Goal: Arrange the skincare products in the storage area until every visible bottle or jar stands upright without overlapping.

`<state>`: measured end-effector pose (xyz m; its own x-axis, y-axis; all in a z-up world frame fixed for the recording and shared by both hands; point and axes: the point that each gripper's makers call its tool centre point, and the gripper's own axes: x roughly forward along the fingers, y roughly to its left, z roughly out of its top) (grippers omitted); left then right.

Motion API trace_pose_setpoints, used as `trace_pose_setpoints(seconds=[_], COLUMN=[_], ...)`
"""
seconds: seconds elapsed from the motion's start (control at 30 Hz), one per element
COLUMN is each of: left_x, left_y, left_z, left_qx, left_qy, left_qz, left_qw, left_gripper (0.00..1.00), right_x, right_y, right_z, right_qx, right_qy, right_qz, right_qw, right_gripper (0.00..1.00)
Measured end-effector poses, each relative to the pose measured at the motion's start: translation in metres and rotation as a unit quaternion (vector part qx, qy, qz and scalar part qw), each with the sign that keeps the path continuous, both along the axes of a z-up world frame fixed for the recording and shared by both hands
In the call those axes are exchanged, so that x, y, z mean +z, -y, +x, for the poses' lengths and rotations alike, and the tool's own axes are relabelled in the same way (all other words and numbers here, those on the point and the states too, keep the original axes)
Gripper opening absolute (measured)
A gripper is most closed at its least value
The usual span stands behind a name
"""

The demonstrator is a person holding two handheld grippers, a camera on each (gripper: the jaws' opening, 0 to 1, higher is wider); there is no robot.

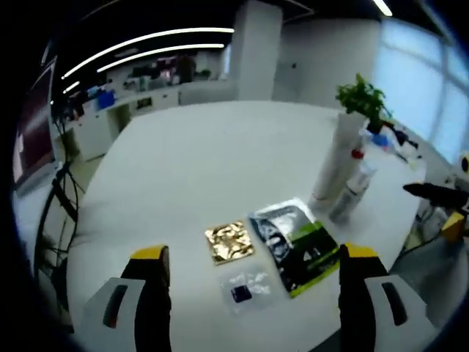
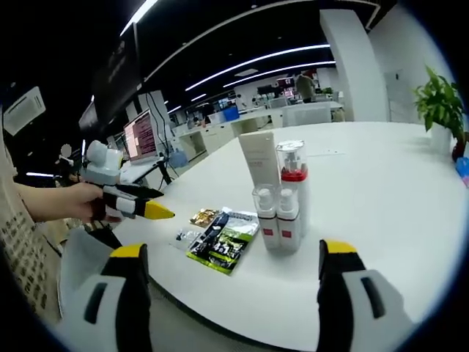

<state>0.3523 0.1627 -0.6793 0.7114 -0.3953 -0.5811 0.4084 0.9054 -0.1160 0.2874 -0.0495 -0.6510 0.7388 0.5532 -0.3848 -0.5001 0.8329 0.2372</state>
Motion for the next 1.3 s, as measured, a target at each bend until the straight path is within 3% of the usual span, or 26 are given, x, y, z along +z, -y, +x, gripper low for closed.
trace_pose_setpoints(seconds=[0.6,1.3], left_x=[0.026,0.022], left_y=[-0.016,-0.018], left_z=[-0.048,-0.049], left_qx=[-0.034,-0.018], left_qy=[0.061,0.062], left_qz=[-0.039,-0.041], left_qw=[0.9968,0.9971], left_gripper=[0.97,0.97], right_x=[-0.004,-0.005], right_y=[-0.001,-0.001], right_z=[-0.001,-0.001], right_qx=[0.011,0.014], right_qy=[-0.004,-0.007], right_qz=[0.001,0.002], right_qw=[0.9999,0.9999], right_gripper=[0.99,0.99])
